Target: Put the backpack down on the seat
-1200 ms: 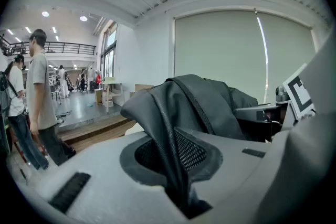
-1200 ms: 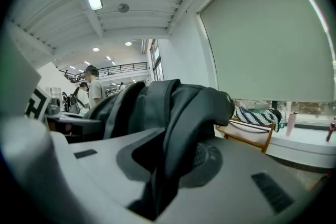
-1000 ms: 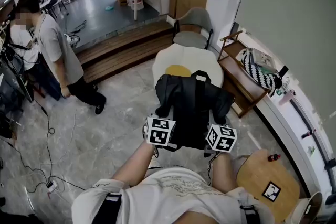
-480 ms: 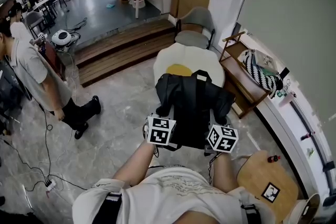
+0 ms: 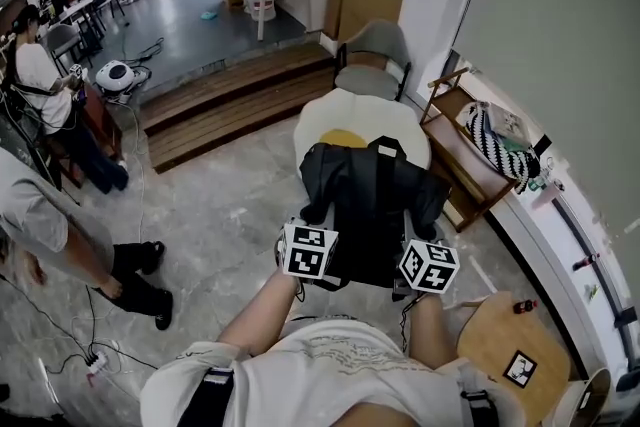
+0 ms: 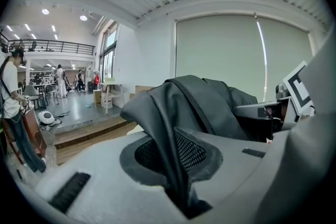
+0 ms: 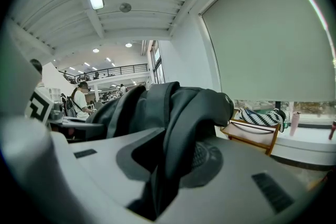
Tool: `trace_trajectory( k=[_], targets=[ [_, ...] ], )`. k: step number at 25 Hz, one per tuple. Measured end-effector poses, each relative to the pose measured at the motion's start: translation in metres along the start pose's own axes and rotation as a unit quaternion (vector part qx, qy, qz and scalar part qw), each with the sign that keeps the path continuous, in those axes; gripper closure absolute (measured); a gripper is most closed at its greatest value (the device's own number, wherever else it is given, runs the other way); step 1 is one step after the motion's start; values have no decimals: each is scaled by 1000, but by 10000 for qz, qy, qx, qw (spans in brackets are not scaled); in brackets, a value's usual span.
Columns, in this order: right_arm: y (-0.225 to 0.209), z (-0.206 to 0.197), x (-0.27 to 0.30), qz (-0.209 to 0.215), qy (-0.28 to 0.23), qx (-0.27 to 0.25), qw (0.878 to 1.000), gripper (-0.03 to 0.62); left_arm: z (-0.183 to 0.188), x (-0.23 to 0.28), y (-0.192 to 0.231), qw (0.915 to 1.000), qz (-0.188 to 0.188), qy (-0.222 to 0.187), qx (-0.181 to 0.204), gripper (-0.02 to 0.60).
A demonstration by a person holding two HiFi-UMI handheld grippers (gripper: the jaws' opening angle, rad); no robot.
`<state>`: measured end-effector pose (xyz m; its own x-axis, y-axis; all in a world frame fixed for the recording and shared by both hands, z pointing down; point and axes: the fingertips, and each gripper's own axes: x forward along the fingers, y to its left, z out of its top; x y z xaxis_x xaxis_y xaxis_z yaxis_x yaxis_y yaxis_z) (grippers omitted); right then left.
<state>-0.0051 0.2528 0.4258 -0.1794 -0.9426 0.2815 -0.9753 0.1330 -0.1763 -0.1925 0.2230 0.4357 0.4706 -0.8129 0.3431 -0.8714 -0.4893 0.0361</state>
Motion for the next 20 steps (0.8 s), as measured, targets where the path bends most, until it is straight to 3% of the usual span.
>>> trace_trajectory(
  k=[7,20],
  targets=[
    [28,-4,4,-68,-81,16,9999,510,-5,-7,27,9999,-111,-36,30,525],
    [31,-14,26,-22,27,156,9999,511,-15,9,44,10000,-59,13,23,525]
  ],
)
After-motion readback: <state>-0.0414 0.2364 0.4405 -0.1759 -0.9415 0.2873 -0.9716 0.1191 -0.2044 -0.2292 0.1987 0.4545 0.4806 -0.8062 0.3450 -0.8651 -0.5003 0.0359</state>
